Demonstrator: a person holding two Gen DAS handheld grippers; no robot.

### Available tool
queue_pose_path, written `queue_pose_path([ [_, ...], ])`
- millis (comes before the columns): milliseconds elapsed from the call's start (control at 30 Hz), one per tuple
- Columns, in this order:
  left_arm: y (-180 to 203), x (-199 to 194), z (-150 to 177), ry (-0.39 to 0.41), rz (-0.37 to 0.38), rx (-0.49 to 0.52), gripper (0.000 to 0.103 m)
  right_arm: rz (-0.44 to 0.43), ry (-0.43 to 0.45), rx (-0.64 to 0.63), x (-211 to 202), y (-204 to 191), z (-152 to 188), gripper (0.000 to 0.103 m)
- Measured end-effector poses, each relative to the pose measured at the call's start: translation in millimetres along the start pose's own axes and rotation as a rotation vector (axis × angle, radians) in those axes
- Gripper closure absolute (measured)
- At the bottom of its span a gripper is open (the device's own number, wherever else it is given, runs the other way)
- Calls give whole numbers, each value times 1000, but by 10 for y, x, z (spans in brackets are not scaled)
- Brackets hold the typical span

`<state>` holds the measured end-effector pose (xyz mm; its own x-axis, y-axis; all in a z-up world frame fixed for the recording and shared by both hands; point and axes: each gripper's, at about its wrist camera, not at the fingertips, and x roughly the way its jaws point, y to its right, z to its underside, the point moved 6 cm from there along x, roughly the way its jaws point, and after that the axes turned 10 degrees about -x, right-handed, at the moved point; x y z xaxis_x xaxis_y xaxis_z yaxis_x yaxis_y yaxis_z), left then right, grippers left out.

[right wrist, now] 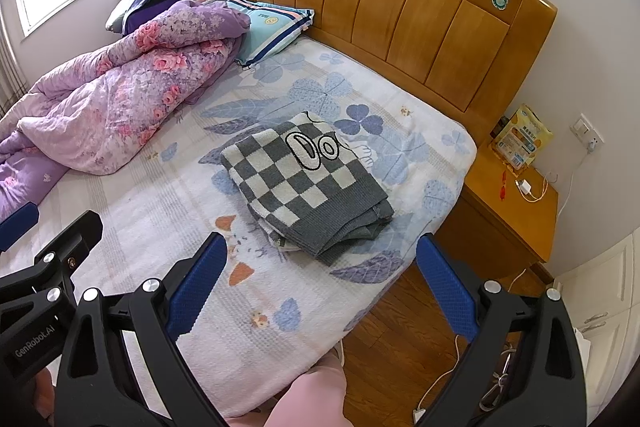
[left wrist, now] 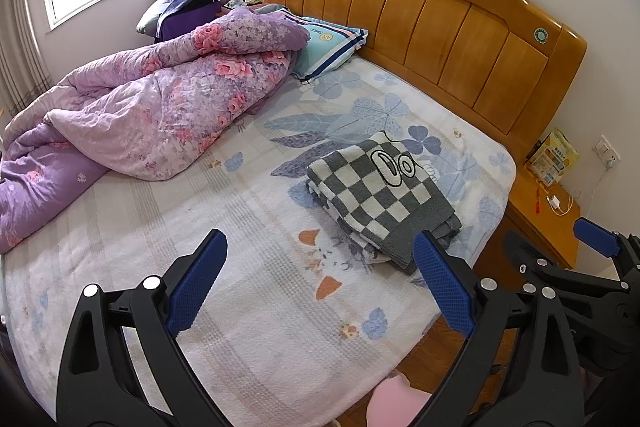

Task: Fold large clothes

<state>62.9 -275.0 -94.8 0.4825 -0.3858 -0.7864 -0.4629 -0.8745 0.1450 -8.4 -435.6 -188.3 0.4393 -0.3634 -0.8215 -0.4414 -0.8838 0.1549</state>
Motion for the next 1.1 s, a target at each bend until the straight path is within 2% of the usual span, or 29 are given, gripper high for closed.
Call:
queue_pose_path([
  [300, -13, 5, -9, -2, 0, -2, 8, 0, -1, -6, 22, -26, -33, 11],
  [533, 8, 19, 146, -8, -11, -6, 8, -2, -3, -14, 63, -57, -57, 11],
  [1100, -53, 124, 121, -39, 3, -12, 8, 2, -20, -20, 160, -76, -118, 11],
])
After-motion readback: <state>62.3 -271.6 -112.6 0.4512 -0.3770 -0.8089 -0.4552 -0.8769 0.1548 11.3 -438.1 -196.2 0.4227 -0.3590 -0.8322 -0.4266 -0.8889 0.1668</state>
